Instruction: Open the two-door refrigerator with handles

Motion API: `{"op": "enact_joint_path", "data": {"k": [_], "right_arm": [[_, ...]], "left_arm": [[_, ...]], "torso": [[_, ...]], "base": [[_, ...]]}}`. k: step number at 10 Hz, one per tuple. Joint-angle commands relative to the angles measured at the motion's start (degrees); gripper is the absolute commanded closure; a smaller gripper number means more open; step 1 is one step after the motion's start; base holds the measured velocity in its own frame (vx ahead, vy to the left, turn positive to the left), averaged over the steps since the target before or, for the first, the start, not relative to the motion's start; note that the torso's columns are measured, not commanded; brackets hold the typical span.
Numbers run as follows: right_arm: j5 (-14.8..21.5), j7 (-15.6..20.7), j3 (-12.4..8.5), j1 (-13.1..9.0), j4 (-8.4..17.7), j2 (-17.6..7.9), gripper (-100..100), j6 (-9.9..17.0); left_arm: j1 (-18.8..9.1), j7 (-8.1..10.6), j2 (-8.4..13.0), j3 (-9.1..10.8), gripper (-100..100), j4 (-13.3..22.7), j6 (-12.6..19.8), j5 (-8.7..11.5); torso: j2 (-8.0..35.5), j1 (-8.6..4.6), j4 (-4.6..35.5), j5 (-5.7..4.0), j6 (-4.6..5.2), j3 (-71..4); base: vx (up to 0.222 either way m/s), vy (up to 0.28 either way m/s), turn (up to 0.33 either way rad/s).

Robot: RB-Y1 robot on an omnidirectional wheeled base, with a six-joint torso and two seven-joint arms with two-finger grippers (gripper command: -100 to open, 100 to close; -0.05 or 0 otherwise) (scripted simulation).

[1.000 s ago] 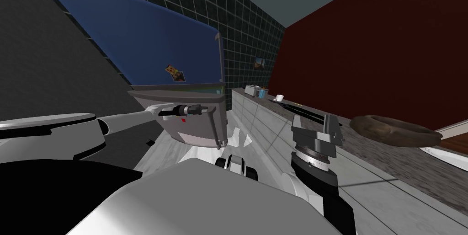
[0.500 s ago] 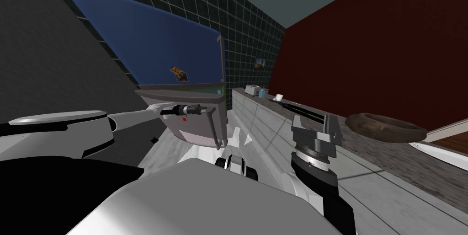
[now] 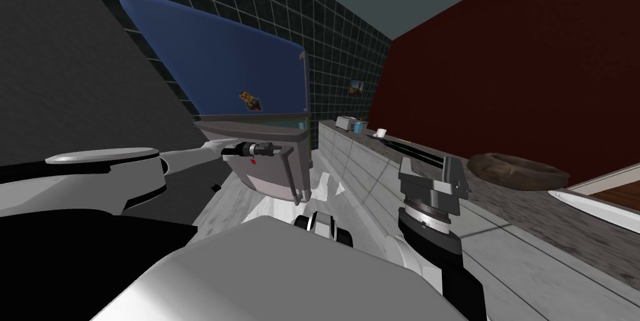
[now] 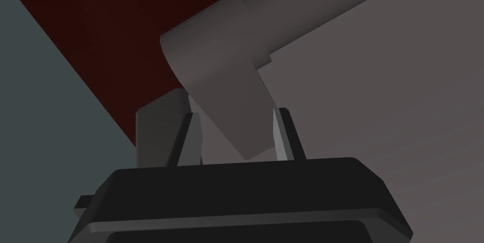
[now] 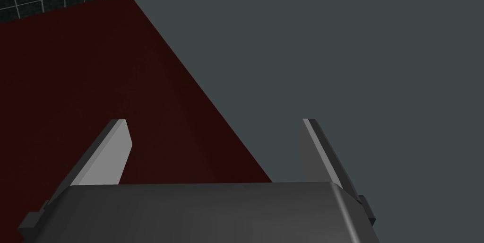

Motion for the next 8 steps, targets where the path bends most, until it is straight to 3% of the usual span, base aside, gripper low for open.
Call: {"op": "enact_joint_path", "data": {"k": [1,3,5,7,8], "right_arm": [[0.0,0.0,0.0,0.0,0.0,0.0,0,0.0],[0.0,0.0,0.0,0.0,0.0,0.0,0,0.0],[0.0,0.0,0.0,0.0,0.0,0.0,0,0.0],[0.0,0.0,0.0,0.0,0.0,0.0,0,0.0],[0.0,0.0,0.0,0.0,0.0,0.0,0,0.0]], "left_arm": [[-3.6,-0.51,-0.8,-4.29,100,4.7,-4.5,-0.4],[-3.6,-0.51,-0.8,-6.12,100,5.5,-5.1,-0.4],[-8.8,-0.88,-2.0,-9.07,100,9.5,-9.1,-0.5],[-10.0,-0.88,-2.0,-11.99,100,12.4,-11.8,-0.5],[-10.0,-0.88,-2.0,-12.49,100,12.4,-11.8,-0.5]], "torso": [[0.3,-0.08,0.2,-0.06,0.06,0.2],[-0.1,-0.17,0.0,-0.1,0.08,0.0],[0.1,-0.16,0.0,-0.02,0.09,0.0],[0.1,-0.45,0.2,-0.26,0.13,0.1],[0.0,-0.43,0.1,-0.22,0.14,0.0]], "base": [[-0.087,-0.012,-0.01],[-0.009,0.004,0.002],[-0.134,-0.015,0.045],[-0.038,-0.021,0.001],[0.01,0.002,0.003]]}}
